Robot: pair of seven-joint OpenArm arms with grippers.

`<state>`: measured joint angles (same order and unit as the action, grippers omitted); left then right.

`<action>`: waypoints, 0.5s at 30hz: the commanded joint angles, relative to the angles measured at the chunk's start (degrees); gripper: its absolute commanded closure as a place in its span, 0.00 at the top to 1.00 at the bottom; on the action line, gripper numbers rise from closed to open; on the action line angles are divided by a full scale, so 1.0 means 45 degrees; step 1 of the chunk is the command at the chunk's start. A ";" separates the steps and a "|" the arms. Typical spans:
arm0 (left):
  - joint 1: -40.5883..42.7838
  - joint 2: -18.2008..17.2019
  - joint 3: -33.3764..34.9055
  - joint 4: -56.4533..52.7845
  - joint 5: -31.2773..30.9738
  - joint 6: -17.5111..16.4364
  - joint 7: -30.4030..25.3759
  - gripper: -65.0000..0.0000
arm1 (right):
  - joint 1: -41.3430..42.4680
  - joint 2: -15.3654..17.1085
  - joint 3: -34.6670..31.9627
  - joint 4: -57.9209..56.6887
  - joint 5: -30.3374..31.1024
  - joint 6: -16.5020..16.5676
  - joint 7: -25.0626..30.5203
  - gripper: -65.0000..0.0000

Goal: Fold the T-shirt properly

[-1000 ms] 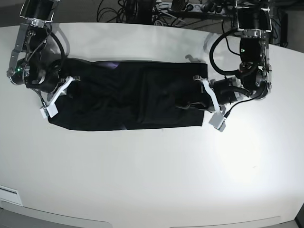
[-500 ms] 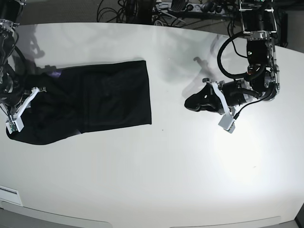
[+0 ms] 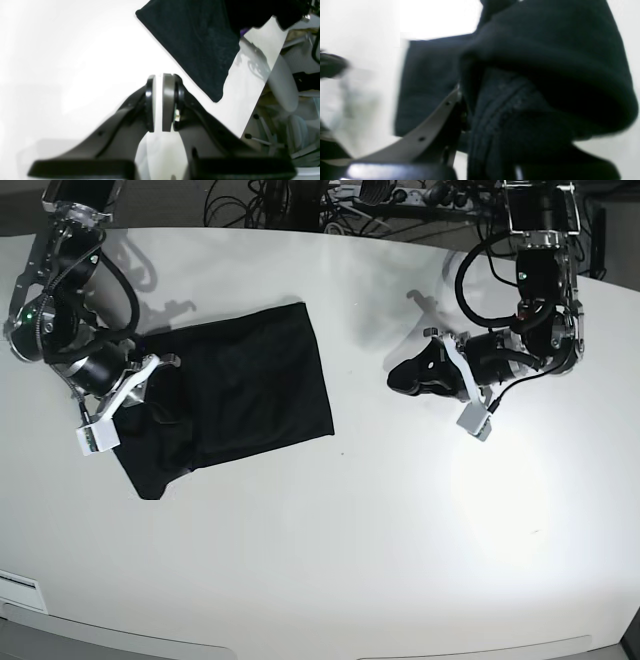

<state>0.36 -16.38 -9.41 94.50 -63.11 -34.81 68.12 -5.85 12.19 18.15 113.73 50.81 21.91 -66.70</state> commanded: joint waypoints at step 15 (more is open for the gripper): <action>-0.0155 -0.0170 -0.0058 0.0194 -0.0136 -0.0092 -0.0277 0.11 | 0.0097 -0.3453 0.0044 0.0228 0.0389 0.1375 -0.0155 0.00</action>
<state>0.49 -16.53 -9.41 94.50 -62.17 -34.79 67.96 -5.98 -3.36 18.22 113.73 51.03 27.66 -68.45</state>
